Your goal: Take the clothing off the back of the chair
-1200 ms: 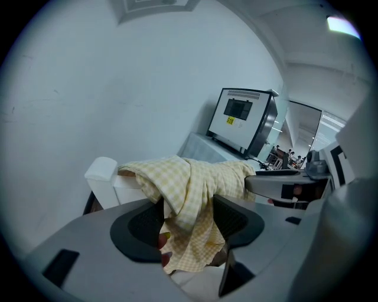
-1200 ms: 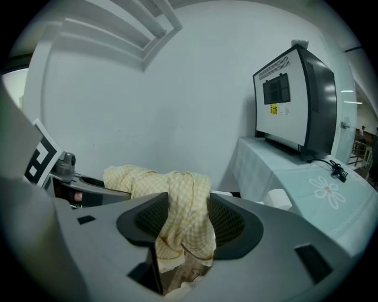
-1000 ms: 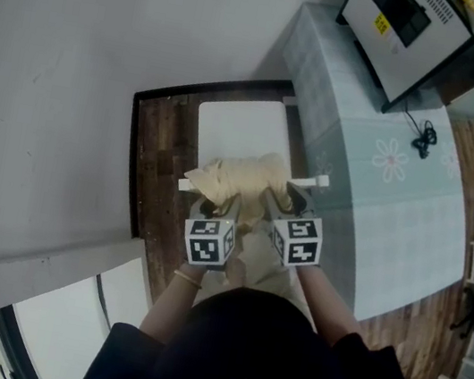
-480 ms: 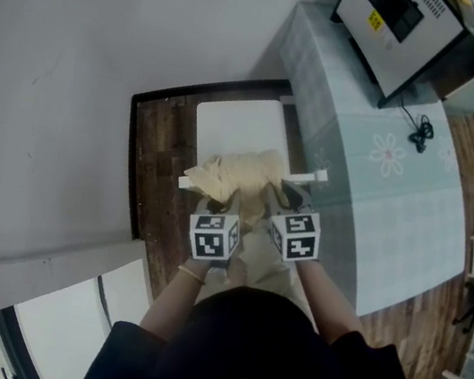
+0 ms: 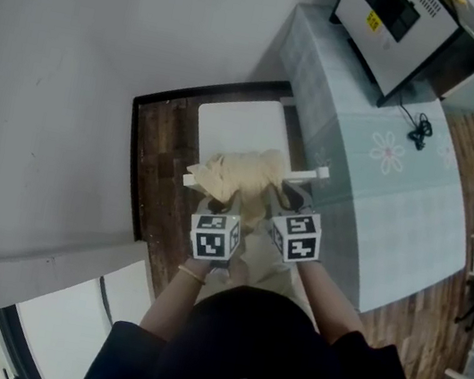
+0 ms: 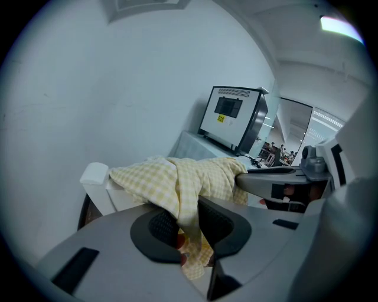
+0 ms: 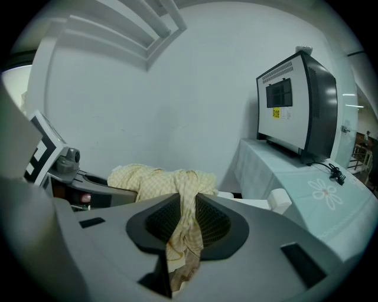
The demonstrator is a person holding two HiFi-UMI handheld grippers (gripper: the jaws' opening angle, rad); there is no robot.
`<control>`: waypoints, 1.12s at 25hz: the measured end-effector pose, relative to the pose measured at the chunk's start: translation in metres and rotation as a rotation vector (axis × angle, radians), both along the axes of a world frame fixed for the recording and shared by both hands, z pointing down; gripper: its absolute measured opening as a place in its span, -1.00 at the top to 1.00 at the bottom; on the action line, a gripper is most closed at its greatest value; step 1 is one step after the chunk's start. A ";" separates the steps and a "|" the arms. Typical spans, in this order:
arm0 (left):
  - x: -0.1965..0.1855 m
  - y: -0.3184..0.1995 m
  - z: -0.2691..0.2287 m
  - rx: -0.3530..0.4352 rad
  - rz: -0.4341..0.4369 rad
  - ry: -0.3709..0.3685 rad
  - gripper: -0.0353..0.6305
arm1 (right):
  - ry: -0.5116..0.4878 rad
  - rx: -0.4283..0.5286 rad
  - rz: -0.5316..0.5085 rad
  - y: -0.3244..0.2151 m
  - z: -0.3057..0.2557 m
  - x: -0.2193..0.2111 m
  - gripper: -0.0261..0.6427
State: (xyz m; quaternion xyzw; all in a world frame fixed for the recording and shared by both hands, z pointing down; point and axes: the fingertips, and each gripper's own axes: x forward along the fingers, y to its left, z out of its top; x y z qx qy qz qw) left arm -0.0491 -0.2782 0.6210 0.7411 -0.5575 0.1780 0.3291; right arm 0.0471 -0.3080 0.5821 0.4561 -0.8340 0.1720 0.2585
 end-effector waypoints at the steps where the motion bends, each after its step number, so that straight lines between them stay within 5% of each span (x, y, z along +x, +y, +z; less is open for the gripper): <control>1: -0.001 0.001 -0.001 0.000 0.003 0.000 0.70 | -0.003 0.001 0.002 0.002 -0.001 -0.001 0.66; 28: -0.009 0.036 -0.026 0.046 0.072 -0.006 0.70 | -0.018 0.056 0.069 0.049 -0.029 -0.007 0.66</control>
